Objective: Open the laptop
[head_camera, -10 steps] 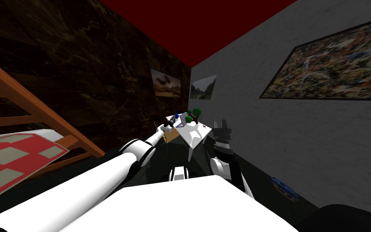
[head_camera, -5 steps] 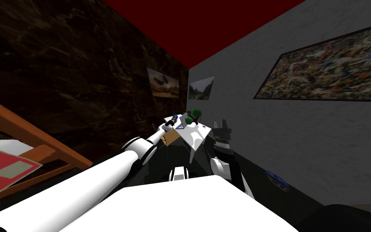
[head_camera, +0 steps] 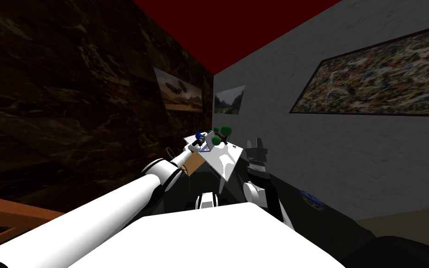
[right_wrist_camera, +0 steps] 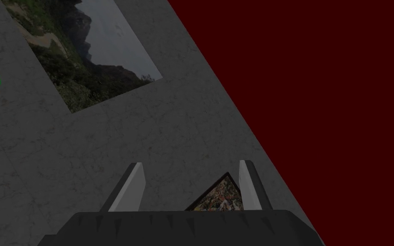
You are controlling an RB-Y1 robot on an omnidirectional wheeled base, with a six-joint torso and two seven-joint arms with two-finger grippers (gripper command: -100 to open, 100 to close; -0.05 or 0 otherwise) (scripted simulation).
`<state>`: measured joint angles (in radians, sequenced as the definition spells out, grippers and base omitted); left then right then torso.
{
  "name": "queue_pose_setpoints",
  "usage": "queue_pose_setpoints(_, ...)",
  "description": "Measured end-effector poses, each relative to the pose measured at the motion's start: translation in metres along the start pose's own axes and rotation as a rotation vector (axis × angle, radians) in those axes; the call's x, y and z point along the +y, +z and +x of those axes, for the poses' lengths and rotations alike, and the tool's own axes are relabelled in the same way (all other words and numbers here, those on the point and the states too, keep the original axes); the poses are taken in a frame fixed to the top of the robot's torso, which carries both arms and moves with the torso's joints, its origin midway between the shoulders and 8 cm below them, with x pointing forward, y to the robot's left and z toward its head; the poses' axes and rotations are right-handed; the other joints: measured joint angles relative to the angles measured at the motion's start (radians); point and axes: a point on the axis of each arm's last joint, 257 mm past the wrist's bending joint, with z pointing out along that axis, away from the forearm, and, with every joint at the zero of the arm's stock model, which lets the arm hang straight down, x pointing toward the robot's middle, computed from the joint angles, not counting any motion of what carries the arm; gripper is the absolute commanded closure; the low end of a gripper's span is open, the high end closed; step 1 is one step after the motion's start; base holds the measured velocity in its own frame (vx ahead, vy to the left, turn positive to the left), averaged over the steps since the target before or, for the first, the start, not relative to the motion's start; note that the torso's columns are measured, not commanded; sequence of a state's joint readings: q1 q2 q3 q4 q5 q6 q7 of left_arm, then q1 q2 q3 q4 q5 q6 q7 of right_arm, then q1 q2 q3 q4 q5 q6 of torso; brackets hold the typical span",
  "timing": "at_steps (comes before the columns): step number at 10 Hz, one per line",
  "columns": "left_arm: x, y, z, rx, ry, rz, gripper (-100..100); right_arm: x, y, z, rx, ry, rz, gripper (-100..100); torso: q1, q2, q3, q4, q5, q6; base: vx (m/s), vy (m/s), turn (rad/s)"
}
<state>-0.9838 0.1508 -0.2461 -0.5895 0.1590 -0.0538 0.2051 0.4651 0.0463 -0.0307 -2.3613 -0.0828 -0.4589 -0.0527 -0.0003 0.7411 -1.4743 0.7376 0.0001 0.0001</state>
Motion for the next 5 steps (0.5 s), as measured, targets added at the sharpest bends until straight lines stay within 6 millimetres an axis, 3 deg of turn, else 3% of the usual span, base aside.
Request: queue_pose_setpoints(5, 0.001, -0.005, -0.039, -0.059, -0.004, -0.003, -100, 0.0, 0.0, 0.0, 0.0, 0.0, 0.0, 0, 0.001, -0.004, -0.002, 0.0, 0.0, 0.0, 0.0, 0.005, -0.139)
